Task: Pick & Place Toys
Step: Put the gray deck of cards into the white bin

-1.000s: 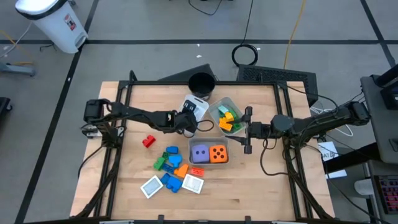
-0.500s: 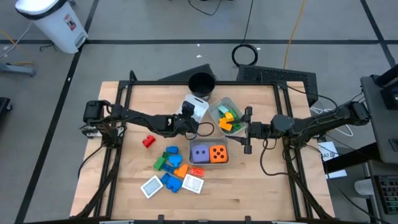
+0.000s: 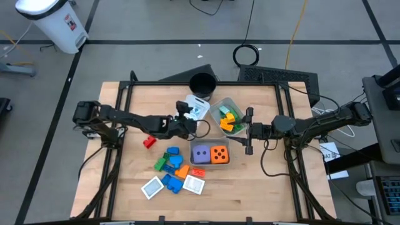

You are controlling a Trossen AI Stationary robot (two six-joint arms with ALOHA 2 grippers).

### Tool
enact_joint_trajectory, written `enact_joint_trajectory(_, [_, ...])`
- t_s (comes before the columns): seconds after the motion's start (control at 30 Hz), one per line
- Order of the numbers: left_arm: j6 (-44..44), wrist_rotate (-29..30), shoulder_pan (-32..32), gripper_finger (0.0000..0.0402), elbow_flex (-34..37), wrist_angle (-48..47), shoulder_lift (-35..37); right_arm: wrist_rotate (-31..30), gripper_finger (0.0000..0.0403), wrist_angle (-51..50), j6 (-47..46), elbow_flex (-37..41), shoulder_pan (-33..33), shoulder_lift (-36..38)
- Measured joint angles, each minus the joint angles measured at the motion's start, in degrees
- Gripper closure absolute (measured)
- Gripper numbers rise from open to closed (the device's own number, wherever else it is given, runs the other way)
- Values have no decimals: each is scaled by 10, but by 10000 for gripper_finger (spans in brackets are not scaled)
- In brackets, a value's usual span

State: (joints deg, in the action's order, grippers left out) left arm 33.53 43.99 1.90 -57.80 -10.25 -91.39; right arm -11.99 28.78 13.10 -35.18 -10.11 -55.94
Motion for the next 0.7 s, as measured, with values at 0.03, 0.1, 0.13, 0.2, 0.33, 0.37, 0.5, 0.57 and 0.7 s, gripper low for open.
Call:
enact_joint_trajectory(0.03, [-12, 0, 2, 106, 1, -6, 11, 0, 187, 0, 0, 0, 0, 0])
enact_joint_trajectory(0.1, [-43, -7, 8, 105, 0, -5, 33, 0, 188, 0, 0, 0, 0, 0])
enact_joint_trajectory(0.13, [-66, -15, 11, 105, 0, -18, 49, 0, 188, 0, 0, 0, 0, 0])
enact_joint_trajectory(0.2, [-124, -35, 20, 105, 1, -32, 77, -1, 188, 0, 0, 0, 0, 0])
enact_joint_trajectory(0.33, [-254, -108, 42, 105, 0, -96, 148, 0, 188, -3, 0, 0, 0, 0])
enact_joint_trajectory(0.37, [-283, -133, 48, 105, 0, -111, 165, -1, 188, -4, 0, 0, 0, 0])
enact_joint_trajectory(0.5, [-389, -224, 71, 105, -1, -158, 220, 0, 188, -5, 0, 0, 0, 0])
enact_joint_trajectory(0.57, [-447, -272, 83, 105, 0, -198, 240, 0, 188, -4, 0, 0, 0, 0])
enact_joint_trajectory(0.7, [-558, -332, 115, 105, 0, -289, 252, 0, 188, -3, -2, 0, 0, 0])
